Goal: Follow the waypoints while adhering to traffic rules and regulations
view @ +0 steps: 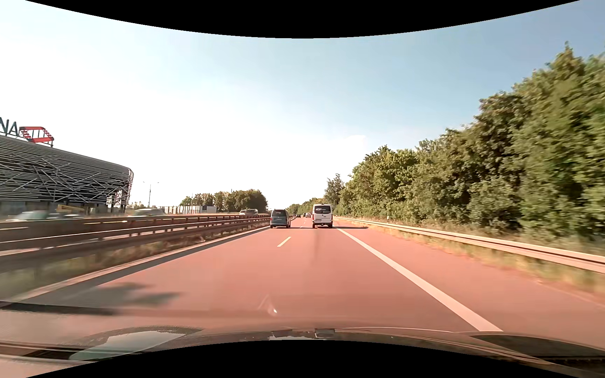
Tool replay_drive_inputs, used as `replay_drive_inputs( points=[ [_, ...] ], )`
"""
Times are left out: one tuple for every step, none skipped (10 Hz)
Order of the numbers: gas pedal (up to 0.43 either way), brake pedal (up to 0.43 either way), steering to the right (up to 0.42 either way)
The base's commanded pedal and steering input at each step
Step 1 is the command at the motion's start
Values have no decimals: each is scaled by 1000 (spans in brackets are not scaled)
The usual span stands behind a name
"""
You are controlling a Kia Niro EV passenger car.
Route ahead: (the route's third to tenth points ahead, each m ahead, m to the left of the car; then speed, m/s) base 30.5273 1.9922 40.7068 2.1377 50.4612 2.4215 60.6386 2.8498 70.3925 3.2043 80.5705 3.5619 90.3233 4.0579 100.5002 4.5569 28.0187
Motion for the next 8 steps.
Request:
replay_drive_inputs(
  points=[
    [358, 6, -3],
    [358, 6, -3],
    [358, 6, -3],
    [358, 6, -3],
    [358, 6, -3],
    [358, 6, -3],
    [358, 6, -4],
    [358, 6, -4]
  ],
)
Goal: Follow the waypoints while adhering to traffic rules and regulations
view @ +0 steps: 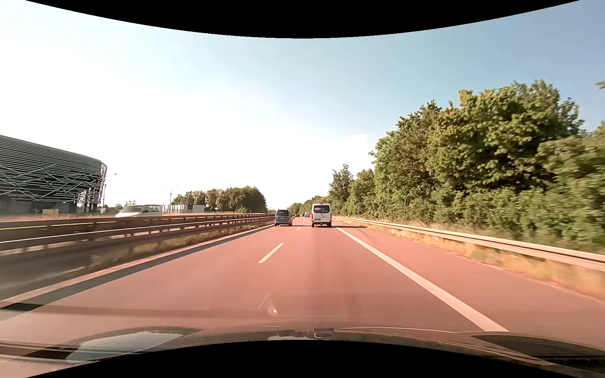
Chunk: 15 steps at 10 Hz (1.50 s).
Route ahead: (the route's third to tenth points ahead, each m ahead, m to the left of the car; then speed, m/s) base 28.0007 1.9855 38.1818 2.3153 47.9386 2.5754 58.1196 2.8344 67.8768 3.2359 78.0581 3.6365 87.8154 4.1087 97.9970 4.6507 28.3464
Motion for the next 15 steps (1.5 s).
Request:
replay_drive_inputs(
  points=[
    [358, 6, -4],
    [358, 6, -4],
    [358, 6, -4],
    [358, 6, -4],
    [358, 6, -6],
    [358, 6, -6],
    [358, 6, -6],
    [358, 0, -6],
    [358, 6, -6],
    [358, 6, -6],
    [358, 6, -6],
    [358, 6, -6],
    [358, 6, -4],
    [358, 6, -4],
    [358, 6, -4]
  ],
)
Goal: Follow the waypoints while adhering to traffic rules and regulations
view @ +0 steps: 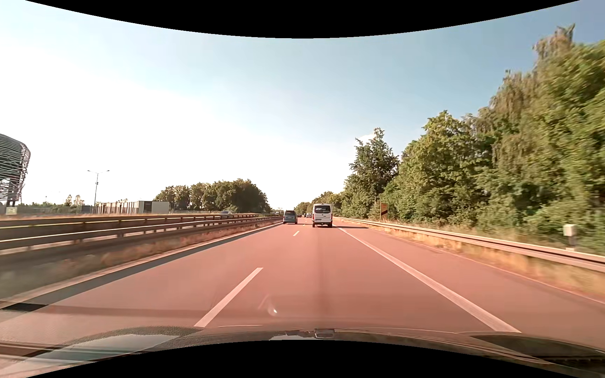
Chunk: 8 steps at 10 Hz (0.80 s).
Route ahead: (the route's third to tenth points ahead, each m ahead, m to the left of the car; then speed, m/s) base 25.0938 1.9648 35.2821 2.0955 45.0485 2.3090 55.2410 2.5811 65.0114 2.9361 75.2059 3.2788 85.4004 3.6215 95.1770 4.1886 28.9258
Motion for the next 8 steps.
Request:
replay_drive_inputs(
  points=[
    [358, 6, -4],
    [358, 6, -4],
    [350, 6, -4],
    [331, 6, -4],
    [311, 6, -4],
    [287, 6, -4],
    [268, 6, -4],
    [260, 6, -4]
  ],
)
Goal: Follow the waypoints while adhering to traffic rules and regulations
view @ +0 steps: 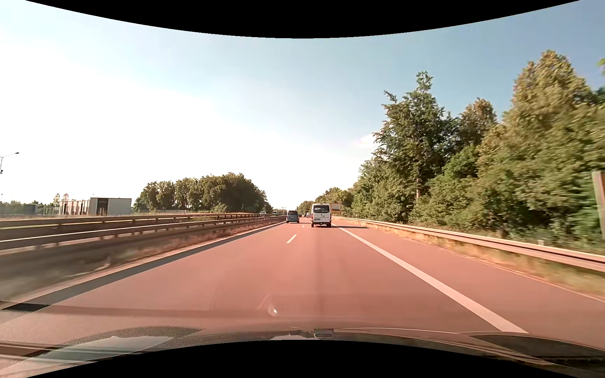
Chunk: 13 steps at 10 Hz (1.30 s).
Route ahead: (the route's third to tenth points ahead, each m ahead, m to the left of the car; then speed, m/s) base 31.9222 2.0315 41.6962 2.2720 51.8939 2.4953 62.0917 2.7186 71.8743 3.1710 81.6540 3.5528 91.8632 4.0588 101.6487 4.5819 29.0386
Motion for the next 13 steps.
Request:
replay_drive_inputs(
  points=[
    [240, 6, -3],
    [220, 6, -2],
    [220, 6, -2],
    [209, 6, -1],
    [209, 6, -2],
    [197, 6, -1],
    [177, 6, -2],
    [169, 6, -2],
    [169, 6, -2],
    [169, 6, -2],
    [169, 6, -1],
    [169, 6, -1],
    [169, 6, -1]
  ],
)
